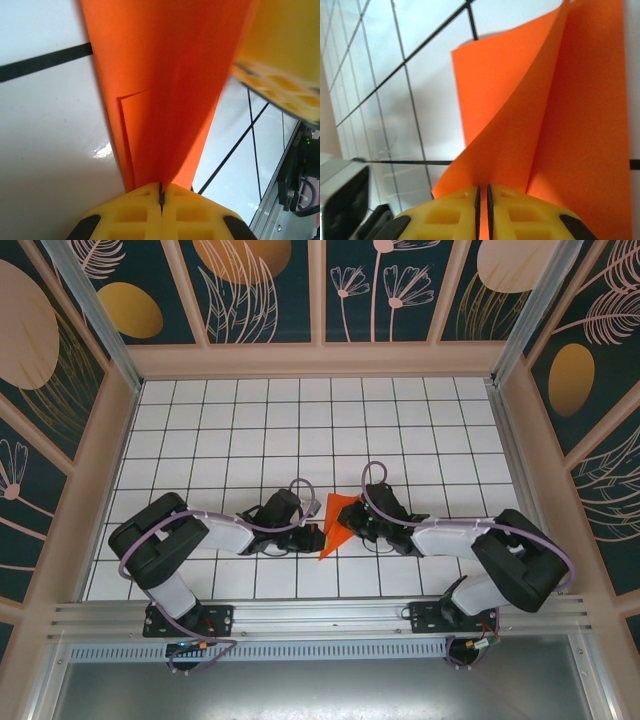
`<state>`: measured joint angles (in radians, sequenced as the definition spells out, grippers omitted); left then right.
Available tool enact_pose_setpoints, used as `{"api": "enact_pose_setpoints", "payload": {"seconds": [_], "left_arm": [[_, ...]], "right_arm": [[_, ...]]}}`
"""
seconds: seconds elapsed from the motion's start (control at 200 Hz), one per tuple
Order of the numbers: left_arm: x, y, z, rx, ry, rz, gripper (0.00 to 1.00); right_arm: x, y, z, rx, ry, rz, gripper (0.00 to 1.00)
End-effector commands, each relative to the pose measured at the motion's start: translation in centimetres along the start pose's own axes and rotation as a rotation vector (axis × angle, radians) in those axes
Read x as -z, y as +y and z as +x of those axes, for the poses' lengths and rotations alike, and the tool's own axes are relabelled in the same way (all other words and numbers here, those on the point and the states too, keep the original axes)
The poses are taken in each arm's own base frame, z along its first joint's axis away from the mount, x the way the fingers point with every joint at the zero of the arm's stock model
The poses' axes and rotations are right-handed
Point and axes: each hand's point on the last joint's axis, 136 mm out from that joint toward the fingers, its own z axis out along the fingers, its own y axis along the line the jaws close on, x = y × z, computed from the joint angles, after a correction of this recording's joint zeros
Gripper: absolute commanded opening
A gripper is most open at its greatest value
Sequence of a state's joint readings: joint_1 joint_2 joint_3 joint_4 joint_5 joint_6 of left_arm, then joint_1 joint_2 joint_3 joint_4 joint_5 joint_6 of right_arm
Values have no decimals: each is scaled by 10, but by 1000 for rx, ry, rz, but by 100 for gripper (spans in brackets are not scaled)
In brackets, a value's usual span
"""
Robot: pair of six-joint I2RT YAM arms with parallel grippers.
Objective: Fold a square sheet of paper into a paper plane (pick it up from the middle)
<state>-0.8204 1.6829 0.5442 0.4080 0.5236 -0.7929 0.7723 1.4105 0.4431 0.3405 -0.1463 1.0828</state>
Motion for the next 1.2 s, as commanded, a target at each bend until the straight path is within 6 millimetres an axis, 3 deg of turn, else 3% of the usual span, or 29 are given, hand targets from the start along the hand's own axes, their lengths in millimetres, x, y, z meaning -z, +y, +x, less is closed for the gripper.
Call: {"api": "enact_pose_setpoints", "payload": {"seconds": [0.0, 0.16, 0.205, 0.44, 0.806, 1.196], "left_arm": [[-2, 9, 10, 74, 12, 11, 0], [1, 11, 10, 136, -16, 34, 0], [-3, 20, 15, 166, -3, 16, 0], [-2, 19, 16, 186, 1, 34, 0], [-1, 24, 18, 214, 11, 8, 0], [-2, 28, 20, 236, 26, -4, 0]], "right_arm": [[9, 5, -3, 3, -23, -34, 17], [7, 11, 2, 15, 4, -60, 17], [5, 12, 2, 17, 11, -64, 17], [-9, 27, 5, 32, 53, -117, 17], [-23, 4, -2, -8, 38, -24, 16], [-25, 1, -4, -5, 45, -15, 16]]}}
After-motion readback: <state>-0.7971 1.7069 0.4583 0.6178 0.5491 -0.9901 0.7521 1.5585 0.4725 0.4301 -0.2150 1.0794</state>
